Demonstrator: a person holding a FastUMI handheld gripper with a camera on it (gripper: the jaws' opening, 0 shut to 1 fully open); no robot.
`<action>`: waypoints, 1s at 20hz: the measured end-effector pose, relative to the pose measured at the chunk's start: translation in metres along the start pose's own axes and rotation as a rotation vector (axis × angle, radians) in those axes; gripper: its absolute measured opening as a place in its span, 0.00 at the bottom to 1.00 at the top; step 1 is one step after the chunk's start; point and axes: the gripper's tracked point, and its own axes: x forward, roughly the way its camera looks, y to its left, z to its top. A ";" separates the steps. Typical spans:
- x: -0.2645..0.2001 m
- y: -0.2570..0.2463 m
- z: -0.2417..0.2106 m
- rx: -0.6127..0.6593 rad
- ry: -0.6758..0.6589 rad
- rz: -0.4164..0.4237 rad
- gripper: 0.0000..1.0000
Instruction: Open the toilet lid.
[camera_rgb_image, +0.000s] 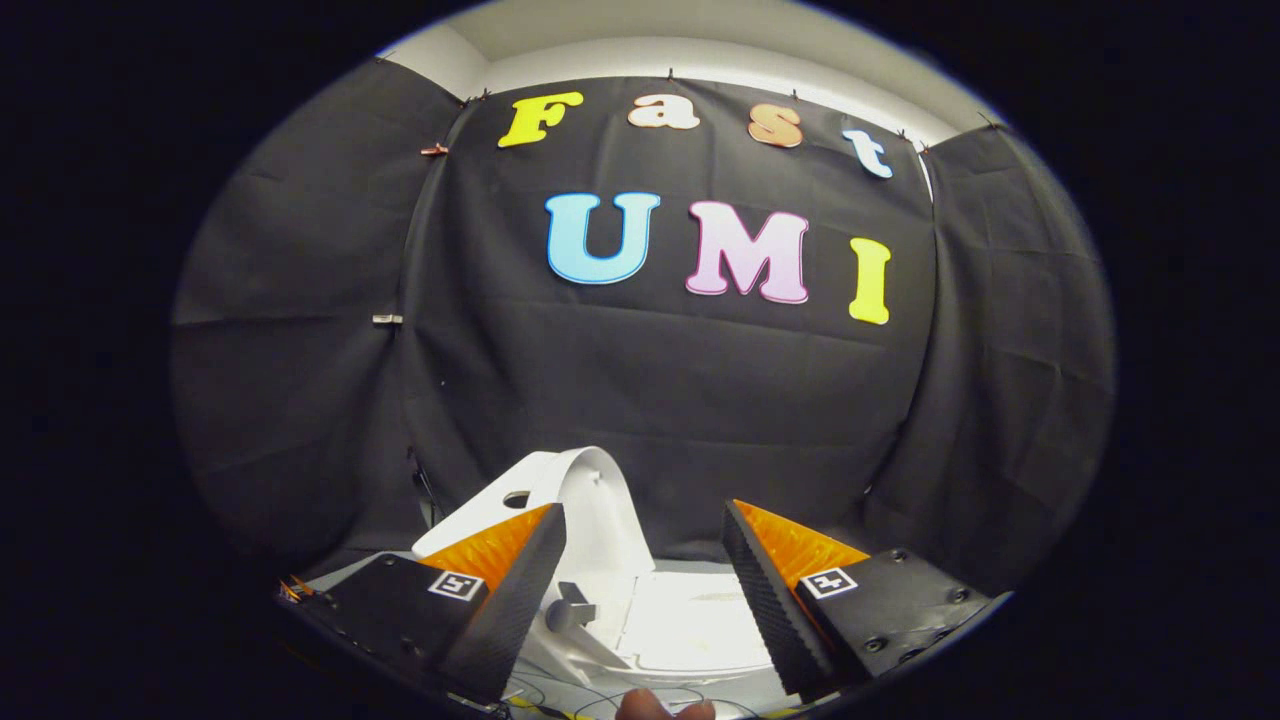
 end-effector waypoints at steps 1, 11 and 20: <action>-0.004 -0.006 0.008 0.004 -0.015 -0.005 0.99; -0.029 -0.085 0.048 0.052 -0.087 -0.070 0.99; -0.059 -0.167 0.059 0.098 -0.133 -0.133 0.99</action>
